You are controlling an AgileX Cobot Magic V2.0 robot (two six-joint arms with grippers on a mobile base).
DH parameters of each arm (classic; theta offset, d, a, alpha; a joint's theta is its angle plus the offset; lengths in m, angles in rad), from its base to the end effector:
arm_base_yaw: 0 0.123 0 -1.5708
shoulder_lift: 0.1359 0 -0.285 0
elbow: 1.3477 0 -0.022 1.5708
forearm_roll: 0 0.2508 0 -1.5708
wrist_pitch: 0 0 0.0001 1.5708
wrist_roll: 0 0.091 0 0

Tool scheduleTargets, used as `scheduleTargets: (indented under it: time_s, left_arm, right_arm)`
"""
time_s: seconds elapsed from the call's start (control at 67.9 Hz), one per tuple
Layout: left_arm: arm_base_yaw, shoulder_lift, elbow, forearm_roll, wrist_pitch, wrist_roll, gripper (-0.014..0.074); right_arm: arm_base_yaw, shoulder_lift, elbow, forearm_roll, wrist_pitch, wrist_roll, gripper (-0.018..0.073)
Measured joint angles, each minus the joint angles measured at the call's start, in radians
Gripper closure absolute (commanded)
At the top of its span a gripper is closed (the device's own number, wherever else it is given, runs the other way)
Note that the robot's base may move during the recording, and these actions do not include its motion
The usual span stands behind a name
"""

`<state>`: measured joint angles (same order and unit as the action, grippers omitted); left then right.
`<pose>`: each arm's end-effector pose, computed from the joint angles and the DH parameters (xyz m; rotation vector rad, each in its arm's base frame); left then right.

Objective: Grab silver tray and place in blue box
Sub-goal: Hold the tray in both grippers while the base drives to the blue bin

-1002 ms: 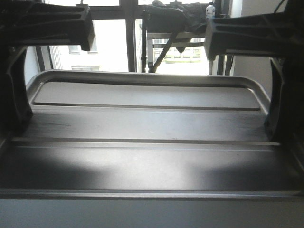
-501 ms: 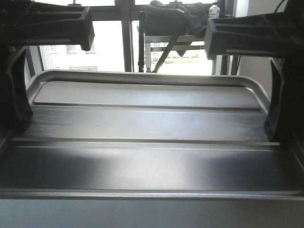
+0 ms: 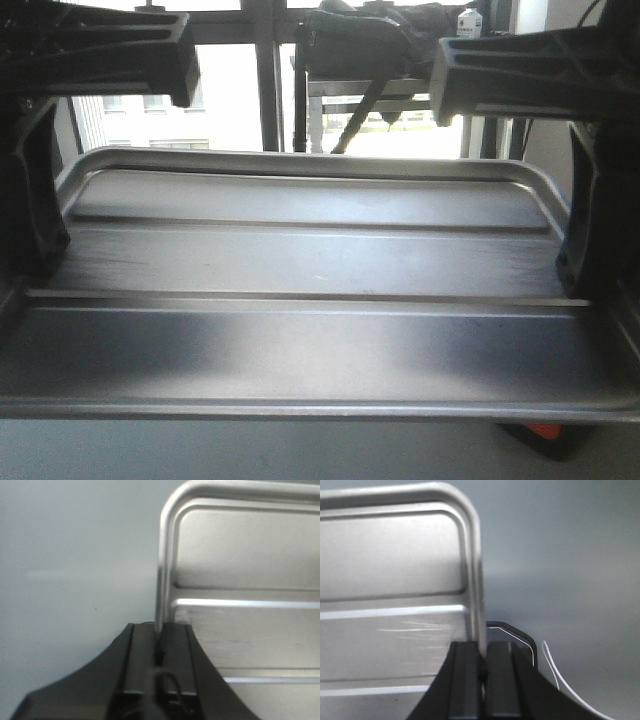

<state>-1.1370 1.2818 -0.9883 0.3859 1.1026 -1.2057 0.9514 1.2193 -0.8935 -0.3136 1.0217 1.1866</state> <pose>0.1249 -0.1969 0.2928 0.0831 2.7005 -0.1321 0.1452 0.1624 0.2805 0.1537 2.7288 0.1804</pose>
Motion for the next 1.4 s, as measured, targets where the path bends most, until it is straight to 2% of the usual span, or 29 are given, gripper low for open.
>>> scheduleTargets:
  time_s: [1.399]
  left_arm:
    - [0.0, 0.0, 0.0, 0.001, -0.002, 0.0, 0.0697]
  right_arm:
    - [0.0, 0.0, 0.0, -0.002, 0.0, 0.0, 0.0503]
